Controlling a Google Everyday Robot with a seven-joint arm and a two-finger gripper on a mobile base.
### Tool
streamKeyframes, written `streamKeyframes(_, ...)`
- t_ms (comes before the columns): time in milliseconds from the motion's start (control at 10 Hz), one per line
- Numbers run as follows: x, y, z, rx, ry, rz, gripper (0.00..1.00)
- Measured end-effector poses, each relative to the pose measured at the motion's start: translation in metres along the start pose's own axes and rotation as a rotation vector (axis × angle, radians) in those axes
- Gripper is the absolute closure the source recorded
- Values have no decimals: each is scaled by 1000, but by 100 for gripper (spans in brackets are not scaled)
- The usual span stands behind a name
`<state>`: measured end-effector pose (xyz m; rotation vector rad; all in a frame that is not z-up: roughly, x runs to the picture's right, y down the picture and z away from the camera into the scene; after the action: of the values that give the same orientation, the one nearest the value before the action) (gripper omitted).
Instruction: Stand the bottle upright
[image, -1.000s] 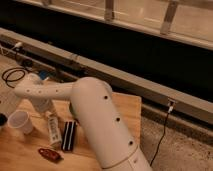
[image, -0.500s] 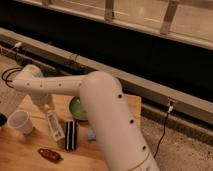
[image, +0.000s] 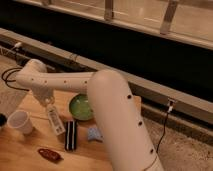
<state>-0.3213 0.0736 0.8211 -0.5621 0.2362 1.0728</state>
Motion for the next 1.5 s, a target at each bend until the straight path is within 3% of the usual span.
streamKeyframes(300,-20,-2,-11,-54,-59,-15,100)
streamKeyframes(600,-45,-12,-57,-83,-159,-30,100)
streamKeyframes(800,-51,-14,-79,-96,-204,-40,100)
streamKeyframes(1500,-51,-16,-77,-81,-208,-31,100)
